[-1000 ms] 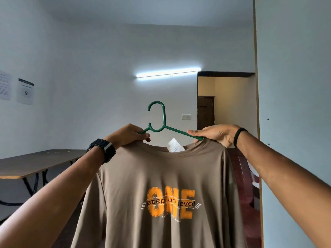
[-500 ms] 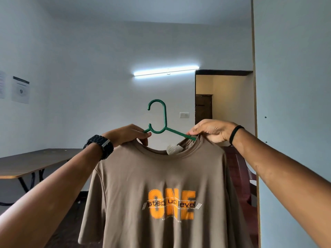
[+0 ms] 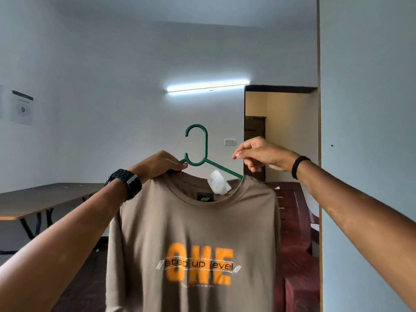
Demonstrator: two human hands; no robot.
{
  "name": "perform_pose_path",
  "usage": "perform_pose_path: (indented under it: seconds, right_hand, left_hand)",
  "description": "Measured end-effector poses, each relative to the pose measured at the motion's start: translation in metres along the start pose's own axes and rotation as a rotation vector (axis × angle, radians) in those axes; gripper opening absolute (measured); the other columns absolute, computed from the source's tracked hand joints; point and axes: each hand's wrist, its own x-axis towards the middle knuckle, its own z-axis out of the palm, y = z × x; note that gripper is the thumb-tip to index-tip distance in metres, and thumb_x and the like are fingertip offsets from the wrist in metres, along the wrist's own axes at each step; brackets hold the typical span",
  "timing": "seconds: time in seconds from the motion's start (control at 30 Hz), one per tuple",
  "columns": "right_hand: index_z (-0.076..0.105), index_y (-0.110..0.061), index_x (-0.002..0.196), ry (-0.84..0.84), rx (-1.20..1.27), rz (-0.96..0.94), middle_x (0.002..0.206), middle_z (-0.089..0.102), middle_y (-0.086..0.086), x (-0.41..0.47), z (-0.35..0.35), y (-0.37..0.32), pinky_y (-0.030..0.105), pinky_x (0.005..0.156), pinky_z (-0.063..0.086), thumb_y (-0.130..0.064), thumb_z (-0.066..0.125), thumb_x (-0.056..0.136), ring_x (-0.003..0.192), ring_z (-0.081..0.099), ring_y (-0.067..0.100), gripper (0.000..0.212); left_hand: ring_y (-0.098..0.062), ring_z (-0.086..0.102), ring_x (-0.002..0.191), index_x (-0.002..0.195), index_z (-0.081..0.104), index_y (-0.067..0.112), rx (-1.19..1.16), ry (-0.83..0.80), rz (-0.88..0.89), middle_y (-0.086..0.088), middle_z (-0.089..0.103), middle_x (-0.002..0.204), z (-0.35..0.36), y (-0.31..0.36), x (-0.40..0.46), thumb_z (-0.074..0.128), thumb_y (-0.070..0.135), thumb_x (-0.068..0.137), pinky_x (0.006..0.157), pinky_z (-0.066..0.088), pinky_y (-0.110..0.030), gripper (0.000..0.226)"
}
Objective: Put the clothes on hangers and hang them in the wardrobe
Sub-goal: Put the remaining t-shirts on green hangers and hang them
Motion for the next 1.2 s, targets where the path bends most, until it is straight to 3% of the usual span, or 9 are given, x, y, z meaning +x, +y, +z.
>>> perform_pose_path:
  seconds: [0.07,0.17,0.33,0.63,0.73,0.83,0.97,1.1,1.2]
  right_hand:
    - [0.065,-0.008,0.105,0.072,-0.076,-0.043,0.073,0.058,0.002,0.003,0.001,-0.003,0.020,0.054,0.046,-0.024,0.058,0.094,0.064,0.055,0.011,0.020]
    - [0.063,-0.014,0.111,-0.088,-0.276,-0.034,0.095,0.065,-0.001,0.009,0.013,-0.007,0.019,0.068,0.049,-0.036,0.062,0.089,0.082,0.061,0.007,0.031]
    - [0.065,-0.004,0.097,-0.027,-0.198,-0.090,0.073,0.063,0.002,0.020,0.032,-0.003,0.015,0.058,0.050,-0.016,0.061,0.093,0.055,0.058,0.006,0.013]
    - [0.069,-0.013,0.083,-0.003,-0.193,-0.102,0.070,0.065,0.000,0.025,0.019,0.009,0.018,0.069,0.051,-0.018,0.060,0.093,0.068,0.060,0.011,0.014]
    - [0.071,-0.020,0.085,-0.034,-0.266,-0.107,0.079,0.068,-0.003,0.026,0.020,0.005,0.016,0.072,0.047,-0.025,0.061,0.092,0.073,0.061,0.006,0.014]
    - [0.072,-0.027,0.084,-0.027,-0.336,-0.110,0.092,0.071,0.005,0.025,0.022,0.004,0.023,0.074,0.044,-0.033,0.061,0.092,0.080,0.060,0.011,0.015]
    - [0.070,-0.020,0.092,-0.009,-0.322,-0.128,0.086,0.069,0.000,0.015,0.011,0.005,0.022,0.078,0.046,-0.029,0.061,0.092,0.080,0.061,0.009,0.013]
    - [0.063,-0.018,0.112,-0.080,-0.277,0.033,0.101,0.065,-0.003,-0.014,-0.027,0.010,0.016,0.081,0.044,-0.035,0.062,0.090,0.090,0.060,0.005,0.028]
    - [0.066,-0.012,0.087,-0.084,-0.395,0.153,0.086,0.064,0.003,-0.039,-0.064,0.024,0.021,0.069,0.044,-0.030,0.061,0.092,0.078,0.058,0.014,0.020]
  left_hand:
    - [-0.017,0.038,0.055,0.058,0.061,0.005,-0.014,0.009,0.013,-0.009,0.046,0.062,0.002,0.001,0.001,0.071,0.034,0.083,0.056,0.029,-0.024,0.040]
    - [-0.019,0.037,0.062,0.072,0.064,-0.006,-0.052,0.063,0.053,-0.010,0.046,0.065,0.004,0.003,0.001,0.072,0.033,0.082,0.058,0.028,-0.026,0.041]
    - [-0.011,0.034,0.053,0.065,0.061,0.016,-0.010,0.168,0.165,0.002,0.043,0.058,0.003,0.001,-0.003,0.067,0.035,0.087,0.050,0.025,-0.024,0.029]
    - [-0.009,0.035,0.054,0.056,0.063,0.036,0.030,0.213,0.148,0.015,0.043,0.048,-0.007,-0.064,-0.018,0.059,0.044,0.082,0.054,0.028,-0.028,0.028]
    - [-0.010,0.051,0.063,0.068,0.063,0.039,0.100,0.179,0.160,0.015,0.060,0.067,-0.001,-0.058,-0.017,0.061,0.041,0.087,0.062,0.041,-0.024,0.019]
    - [-0.014,0.058,0.071,0.081,0.063,0.031,0.141,0.175,0.225,0.000,0.067,0.080,0.009,-0.033,-0.007,0.060,0.031,0.092,0.069,0.045,-0.026,0.012]
    - [-0.009,0.047,0.056,0.075,0.060,0.016,0.180,0.274,0.234,0.003,0.057,0.063,0.024,-0.003,0.004,0.053,0.015,0.095,0.050,0.033,-0.012,0.021]
    - [-0.019,0.052,0.067,0.079,0.060,0.016,0.174,0.335,0.199,-0.001,0.061,0.068,0.034,0.013,0.017,0.050,0.016,0.095,0.058,0.038,-0.026,0.019]
    - [-0.028,0.058,0.081,0.087,0.062,0.015,0.223,0.395,0.190,-0.005,0.068,0.081,0.047,0.028,0.030,0.048,0.022,0.096,0.072,0.043,-0.034,0.018]
